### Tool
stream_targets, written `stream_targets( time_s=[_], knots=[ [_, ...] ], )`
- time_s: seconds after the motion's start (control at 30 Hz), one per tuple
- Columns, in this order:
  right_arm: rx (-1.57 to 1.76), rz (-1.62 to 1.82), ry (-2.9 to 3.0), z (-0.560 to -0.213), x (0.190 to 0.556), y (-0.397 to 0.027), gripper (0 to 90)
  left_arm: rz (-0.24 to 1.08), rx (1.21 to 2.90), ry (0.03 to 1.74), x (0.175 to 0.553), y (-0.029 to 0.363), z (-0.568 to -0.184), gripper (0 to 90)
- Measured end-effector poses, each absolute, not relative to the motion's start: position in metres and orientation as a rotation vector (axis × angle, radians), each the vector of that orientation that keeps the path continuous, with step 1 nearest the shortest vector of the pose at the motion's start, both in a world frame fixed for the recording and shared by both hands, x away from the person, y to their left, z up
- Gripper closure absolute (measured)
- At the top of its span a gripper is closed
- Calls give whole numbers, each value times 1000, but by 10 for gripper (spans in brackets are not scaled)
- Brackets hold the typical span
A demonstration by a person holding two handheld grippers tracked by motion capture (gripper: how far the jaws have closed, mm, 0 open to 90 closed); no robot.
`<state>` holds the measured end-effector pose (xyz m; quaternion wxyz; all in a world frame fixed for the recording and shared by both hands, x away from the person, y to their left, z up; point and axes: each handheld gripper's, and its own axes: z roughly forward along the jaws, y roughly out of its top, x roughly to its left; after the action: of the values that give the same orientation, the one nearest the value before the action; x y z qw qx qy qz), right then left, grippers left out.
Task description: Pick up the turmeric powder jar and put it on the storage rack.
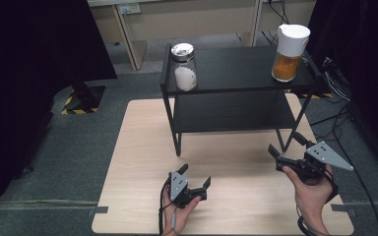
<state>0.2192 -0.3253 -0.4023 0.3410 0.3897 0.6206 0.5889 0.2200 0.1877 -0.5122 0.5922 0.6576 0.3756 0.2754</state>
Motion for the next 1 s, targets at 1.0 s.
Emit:
stream_targets(
  time_s=[1.0],
  knots=[
    [1041, 1512, 1699, -446, 207, -326, 55, 638, 1528, 876, 220, 188, -512, 52]
  ],
)
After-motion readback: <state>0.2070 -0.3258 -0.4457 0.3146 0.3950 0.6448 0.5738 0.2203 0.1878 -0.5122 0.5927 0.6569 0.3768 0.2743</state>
